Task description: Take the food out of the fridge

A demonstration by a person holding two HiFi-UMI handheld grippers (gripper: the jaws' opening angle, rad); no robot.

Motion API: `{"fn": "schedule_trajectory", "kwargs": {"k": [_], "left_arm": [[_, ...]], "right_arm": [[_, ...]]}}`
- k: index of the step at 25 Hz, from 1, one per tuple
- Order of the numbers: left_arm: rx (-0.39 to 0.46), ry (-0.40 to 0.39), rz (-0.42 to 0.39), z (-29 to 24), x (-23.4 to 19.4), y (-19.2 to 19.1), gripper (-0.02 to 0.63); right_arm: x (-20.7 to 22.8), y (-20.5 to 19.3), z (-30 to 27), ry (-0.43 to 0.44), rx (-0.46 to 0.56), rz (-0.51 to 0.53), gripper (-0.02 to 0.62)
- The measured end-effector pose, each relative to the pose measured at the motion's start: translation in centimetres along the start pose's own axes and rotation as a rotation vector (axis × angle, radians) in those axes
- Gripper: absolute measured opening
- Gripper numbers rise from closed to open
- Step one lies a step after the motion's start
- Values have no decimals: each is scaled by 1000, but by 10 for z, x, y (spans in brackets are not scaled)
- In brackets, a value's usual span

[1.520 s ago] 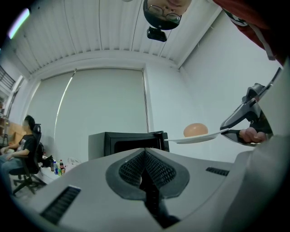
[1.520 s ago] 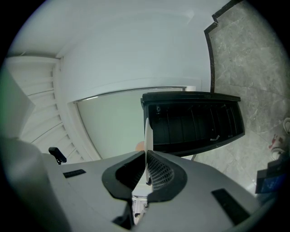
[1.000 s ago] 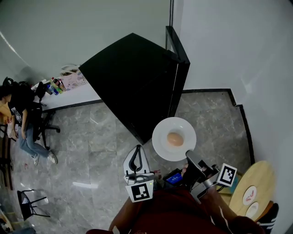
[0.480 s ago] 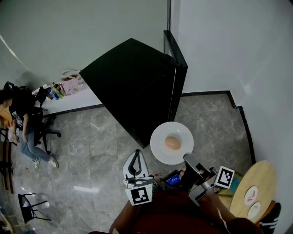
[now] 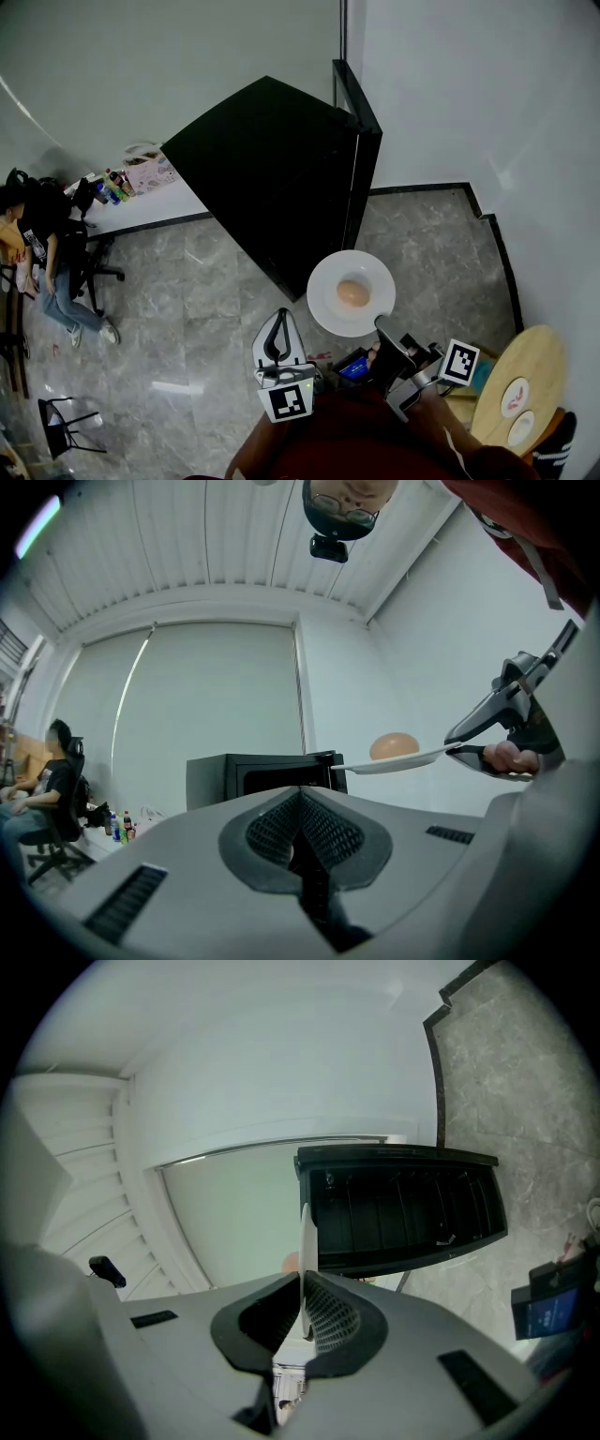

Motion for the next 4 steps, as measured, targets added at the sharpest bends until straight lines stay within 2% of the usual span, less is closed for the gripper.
{"fn": "schedule_trajectory", "kwargs": {"k": [4], "left_arm": [[3, -3, -2, 1, 0, 1, 12]], "right_arm": [[2, -1, 1, -2, 8, -6, 32]]}}
Point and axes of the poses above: the fingertips, and each gripper's own axes: z backward along the fingers, x to its right, y out of its top, the point moved 7 cm from there along z, backward along the fingers, and after that the axes turned 1 degree about -x, right-handed, at the moved point
